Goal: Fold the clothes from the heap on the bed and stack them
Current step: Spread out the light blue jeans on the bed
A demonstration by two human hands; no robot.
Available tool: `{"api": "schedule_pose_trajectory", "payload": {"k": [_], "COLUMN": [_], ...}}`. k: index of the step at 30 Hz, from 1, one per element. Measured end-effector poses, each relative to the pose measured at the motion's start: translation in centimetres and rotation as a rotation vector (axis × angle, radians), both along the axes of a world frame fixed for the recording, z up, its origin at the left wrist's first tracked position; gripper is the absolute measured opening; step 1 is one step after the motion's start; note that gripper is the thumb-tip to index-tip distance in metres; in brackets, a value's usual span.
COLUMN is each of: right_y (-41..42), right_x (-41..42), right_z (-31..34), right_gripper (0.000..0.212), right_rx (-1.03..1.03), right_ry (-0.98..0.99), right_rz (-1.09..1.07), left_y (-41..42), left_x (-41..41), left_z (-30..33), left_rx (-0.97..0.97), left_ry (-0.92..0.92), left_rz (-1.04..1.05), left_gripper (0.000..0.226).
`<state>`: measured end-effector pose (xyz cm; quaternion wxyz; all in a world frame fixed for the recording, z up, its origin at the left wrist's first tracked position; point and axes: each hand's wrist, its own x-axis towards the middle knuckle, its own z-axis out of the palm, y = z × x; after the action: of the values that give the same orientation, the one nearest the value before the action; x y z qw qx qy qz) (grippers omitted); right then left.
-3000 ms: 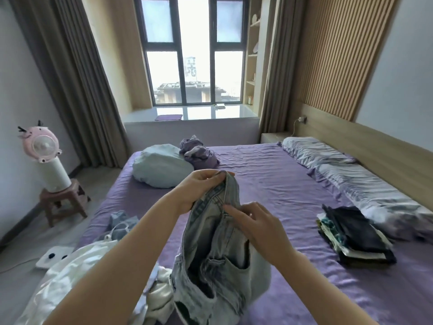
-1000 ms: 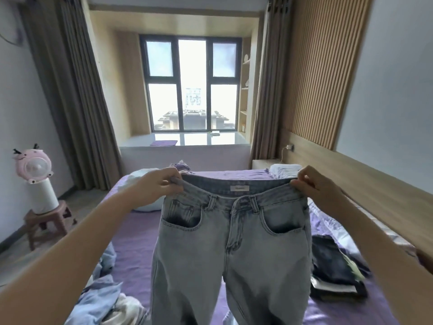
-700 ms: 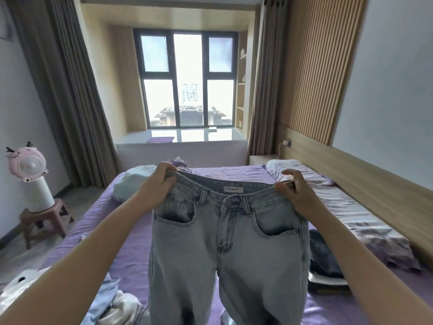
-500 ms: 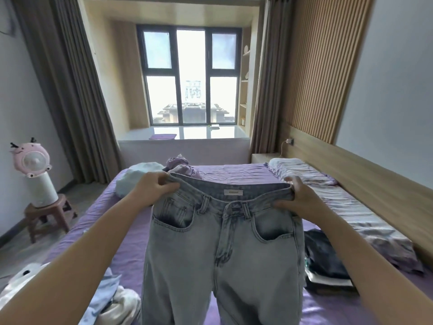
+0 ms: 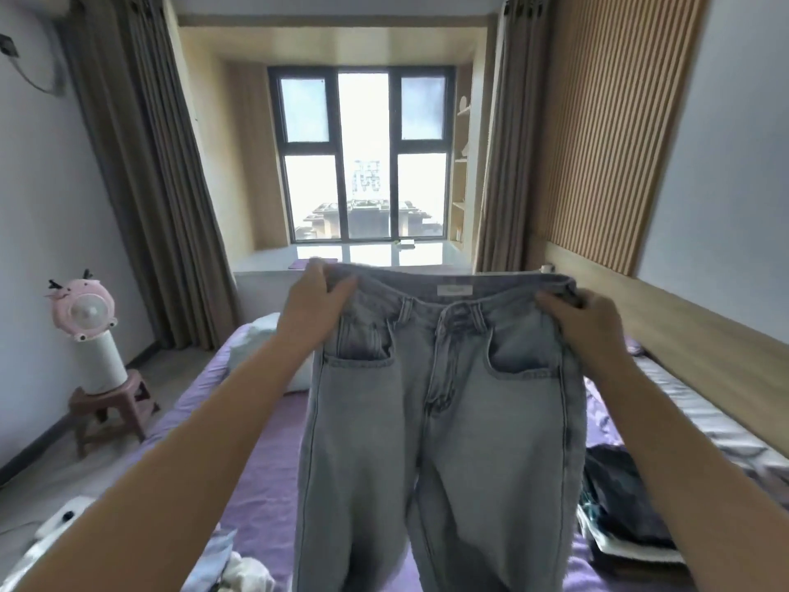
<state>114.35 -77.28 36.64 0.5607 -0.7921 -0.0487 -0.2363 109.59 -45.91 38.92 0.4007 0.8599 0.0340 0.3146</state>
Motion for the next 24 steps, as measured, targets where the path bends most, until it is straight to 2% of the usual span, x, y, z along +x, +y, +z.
{"api": "schedule_pose_trajectory", "payload": {"k": [3, 6, 11, 16, 18, 20, 24], "right_y": [-0.1, 0.3, 1.8, 3.2, 3.5, 3.6, 4.3], "right_x": [0.2, 0.3, 1.2, 2.6, 3.1, 3.4, 3.1], "right_z": [6.1, 11.1, 14.2, 11.4, 9.8, 8.2, 5.7], "right_gripper": [0.022, 0.010, 0.006, 0.024, 0.022, 0.017, 0.007], "right_rx": [0.084, 0.154, 0.351, 0.330, 0.320, 0.330, 0.468], "right_ry": [-0.126, -0.236, -0.231, -0.121, -0.053, 0.047, 0.204], "right_rz": [-0.038, -0.050, 0.014, -0.054, -0.079, -0.048, 0.162], "left_y": [-0.3, -0.7, -1.2, -1.3, -1.6, -2.0, -2.9], "left_x": [0.5, 1.1, 3.1, 6.0, 6.9, 7.3, 7.3], "left_z": [6.2, 11.3, 14.1, 10.6, 8.7, 6.6, 3.1], "left_rx": [-0.048, -0.126, -0.166, -0.272, -0.335, -0.445, -0.597], "left_ry": [-0.216, -0.352, -0.463, -0.336, -0.266, -0.141, 0.026], "left_rz": [-0.063, -0.109, -0.104, -0.095, -0.125, -0.177, -0.290], "left_gripper": [0.017, 0.017, 0.017, 0.019, 0.013, 0.019, 0.029]}}
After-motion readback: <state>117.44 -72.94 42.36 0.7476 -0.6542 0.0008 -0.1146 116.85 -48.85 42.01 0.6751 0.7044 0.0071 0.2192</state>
